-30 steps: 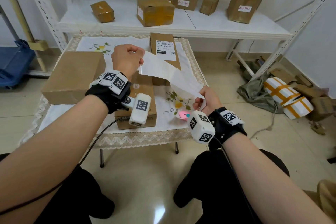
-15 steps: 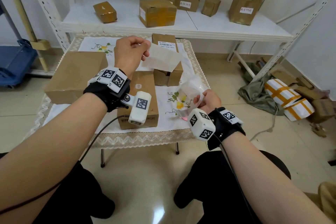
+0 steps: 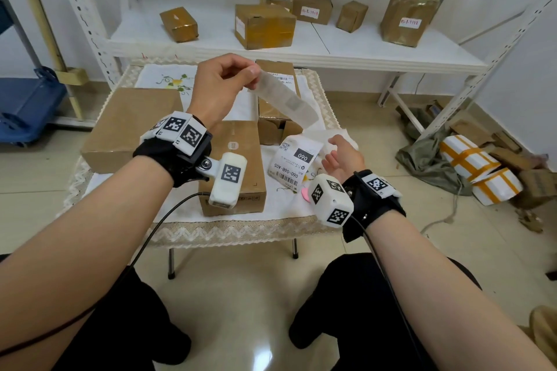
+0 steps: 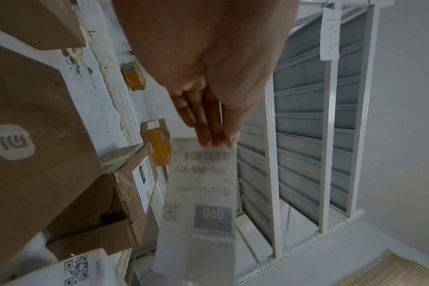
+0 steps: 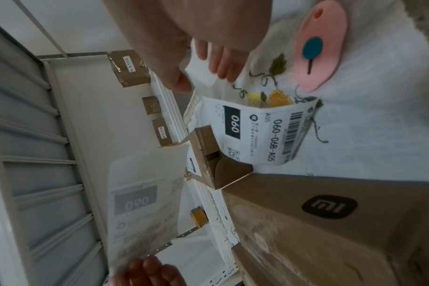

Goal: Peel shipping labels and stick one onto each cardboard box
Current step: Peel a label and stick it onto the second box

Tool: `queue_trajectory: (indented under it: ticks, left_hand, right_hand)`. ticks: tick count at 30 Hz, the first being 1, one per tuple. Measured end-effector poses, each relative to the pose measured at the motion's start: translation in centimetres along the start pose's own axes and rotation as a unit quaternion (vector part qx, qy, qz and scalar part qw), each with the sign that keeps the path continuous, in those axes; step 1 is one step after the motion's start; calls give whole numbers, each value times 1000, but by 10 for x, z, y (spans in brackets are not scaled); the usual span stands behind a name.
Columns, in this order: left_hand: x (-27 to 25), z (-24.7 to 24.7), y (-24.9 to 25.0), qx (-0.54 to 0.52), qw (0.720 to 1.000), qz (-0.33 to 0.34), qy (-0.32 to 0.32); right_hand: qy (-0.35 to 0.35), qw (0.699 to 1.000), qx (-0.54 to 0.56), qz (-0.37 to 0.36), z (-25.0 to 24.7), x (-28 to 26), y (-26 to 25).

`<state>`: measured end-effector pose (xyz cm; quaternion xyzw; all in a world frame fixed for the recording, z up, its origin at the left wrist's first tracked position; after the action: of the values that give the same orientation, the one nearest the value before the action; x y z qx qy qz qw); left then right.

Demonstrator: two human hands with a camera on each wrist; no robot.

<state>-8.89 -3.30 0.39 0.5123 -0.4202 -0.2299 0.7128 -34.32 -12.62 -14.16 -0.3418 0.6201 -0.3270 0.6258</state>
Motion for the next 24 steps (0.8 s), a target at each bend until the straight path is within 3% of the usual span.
queue_trajectory:
  ticks: [5, 9, 13, 17, 24]
  left_hand:
    - [-1, 3, 1, -29, 999, -13, -28]
    - [-2, 1, 2, -54, 998, -24, -34]
    - [-2, -6, 4, -87, 995, -33, -37]
    - [-3, -15, 4, -134, 989, -51, -48]
    - [-6, -29, 1, -175, 981, -76, -45]
  right_hand:
    - [33, 999, -37, -13, -8, -2, -11]
    - [15, 999, -8, -42, 3, -6, -21]
    - [-63, 994, 35, -80, 30, -14, -31]
    - [-195, 974, -30, -113, 67, -35, -40]
    - [-350, 927, -108, -77, 113, -67, -24]
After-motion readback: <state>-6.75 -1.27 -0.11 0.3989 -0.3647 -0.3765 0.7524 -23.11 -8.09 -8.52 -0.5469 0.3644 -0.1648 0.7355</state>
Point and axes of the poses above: each hand's wrist, its own x-axis towards the middle knuckle, its own z-axis out of the palm, y = z × x, the point moved 9 cm from there along x, towards the middle knuckle, and after that the axes turned 12 degrees about -x, right-handed, at the moved point
